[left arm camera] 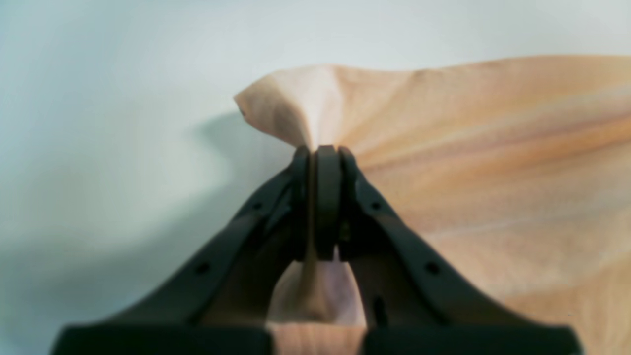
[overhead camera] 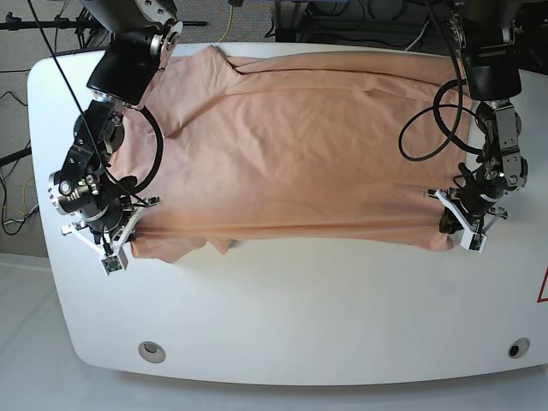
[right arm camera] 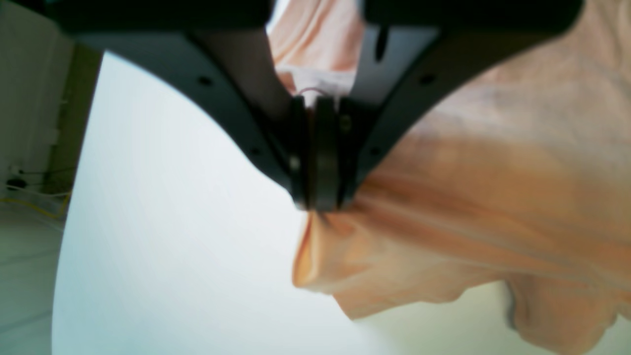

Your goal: Fold the T-shirt properly

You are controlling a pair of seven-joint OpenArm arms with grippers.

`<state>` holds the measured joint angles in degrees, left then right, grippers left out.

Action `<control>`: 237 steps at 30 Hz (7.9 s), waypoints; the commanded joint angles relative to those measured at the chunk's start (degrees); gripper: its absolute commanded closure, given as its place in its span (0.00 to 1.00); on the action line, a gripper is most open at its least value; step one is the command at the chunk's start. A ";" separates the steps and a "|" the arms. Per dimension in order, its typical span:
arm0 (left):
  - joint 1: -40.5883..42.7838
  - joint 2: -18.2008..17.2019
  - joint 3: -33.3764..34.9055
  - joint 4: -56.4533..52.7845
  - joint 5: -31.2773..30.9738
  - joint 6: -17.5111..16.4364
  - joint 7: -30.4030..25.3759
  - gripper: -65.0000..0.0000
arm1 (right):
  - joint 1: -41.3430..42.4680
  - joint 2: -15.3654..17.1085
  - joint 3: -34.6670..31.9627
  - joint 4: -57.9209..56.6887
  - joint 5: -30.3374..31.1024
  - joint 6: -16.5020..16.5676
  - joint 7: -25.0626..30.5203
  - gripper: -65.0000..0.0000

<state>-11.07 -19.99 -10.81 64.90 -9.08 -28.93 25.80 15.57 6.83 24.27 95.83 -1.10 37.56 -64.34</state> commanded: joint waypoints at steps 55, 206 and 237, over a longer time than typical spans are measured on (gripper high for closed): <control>6.28 -1.59 -1.90 13.03 0.42 1.28 9.58 1.00 | -0.14 -8.37 -10.16 -0.84 -0.96 -0.24 -4.54 0.20; 7.16 -0.63 -1.81 24.37 0.42 1.28 15.47 1.00 | -4.10 -7.84 -14.47 11.99 4.14 -0.68 -11.22 1.00; 17.53 -3.79 -1.98 29.91 0.51 1.28 16.35 1.00 | -17.02 -5.91 -14.47 18.76 4.05 -0.24 -12.98 1.00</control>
<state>6.90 -22.17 -12.43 93.60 -8.14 -27.83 43.29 -1.69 0.47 9.56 113.36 2.94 37.12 -77.38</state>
